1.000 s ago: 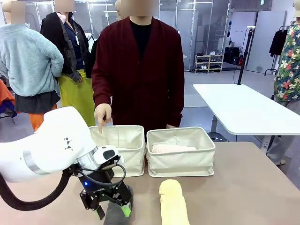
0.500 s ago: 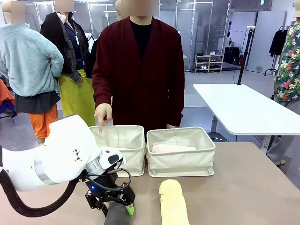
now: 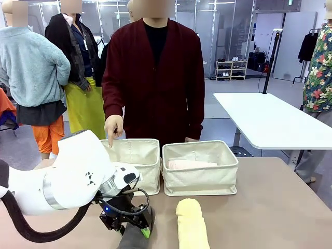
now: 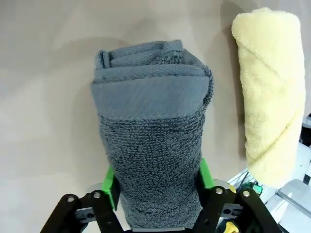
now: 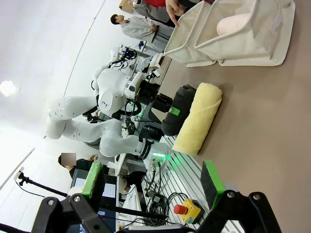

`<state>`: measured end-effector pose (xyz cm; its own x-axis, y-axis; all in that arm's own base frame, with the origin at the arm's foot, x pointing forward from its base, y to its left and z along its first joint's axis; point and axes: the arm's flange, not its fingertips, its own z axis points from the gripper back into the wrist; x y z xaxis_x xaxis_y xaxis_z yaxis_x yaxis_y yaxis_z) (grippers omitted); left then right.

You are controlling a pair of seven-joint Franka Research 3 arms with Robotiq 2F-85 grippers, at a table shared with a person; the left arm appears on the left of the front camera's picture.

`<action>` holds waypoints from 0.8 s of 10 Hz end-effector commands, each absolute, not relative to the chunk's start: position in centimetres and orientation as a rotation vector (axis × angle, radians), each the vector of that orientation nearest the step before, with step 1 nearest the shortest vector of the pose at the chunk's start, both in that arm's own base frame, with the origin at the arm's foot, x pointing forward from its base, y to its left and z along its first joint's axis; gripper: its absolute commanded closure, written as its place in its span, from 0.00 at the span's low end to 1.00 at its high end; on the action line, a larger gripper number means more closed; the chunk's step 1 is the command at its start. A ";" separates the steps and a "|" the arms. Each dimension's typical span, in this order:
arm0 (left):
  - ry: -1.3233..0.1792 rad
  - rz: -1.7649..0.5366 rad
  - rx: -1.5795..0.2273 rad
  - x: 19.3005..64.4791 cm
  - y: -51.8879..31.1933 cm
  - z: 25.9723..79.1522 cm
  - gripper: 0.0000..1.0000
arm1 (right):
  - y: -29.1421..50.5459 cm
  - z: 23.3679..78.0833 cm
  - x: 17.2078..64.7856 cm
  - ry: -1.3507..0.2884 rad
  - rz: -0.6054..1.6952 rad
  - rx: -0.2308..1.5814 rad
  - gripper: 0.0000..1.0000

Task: Divide the towels into two baskets.
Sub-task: Pick up one hotel-folded towel from the bottom of the table and place it in the Fabric basket indicated by the person.

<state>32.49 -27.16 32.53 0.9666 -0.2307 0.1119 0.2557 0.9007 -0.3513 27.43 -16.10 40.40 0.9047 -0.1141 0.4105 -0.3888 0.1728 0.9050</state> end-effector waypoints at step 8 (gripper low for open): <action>-0.124 -0.271 -0.452 30.3 -25.5 38.1 1.00 | -16.0 40.3 26.8 -0.438 0.217 1.396 0.00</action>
<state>32.05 -27.52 36.31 0.9622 -0.2193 0.1617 0.2654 0.8888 -0.3736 27.43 -16.11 40.40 0.9047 -0.1143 0.4105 -0.3888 0.1728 0.9050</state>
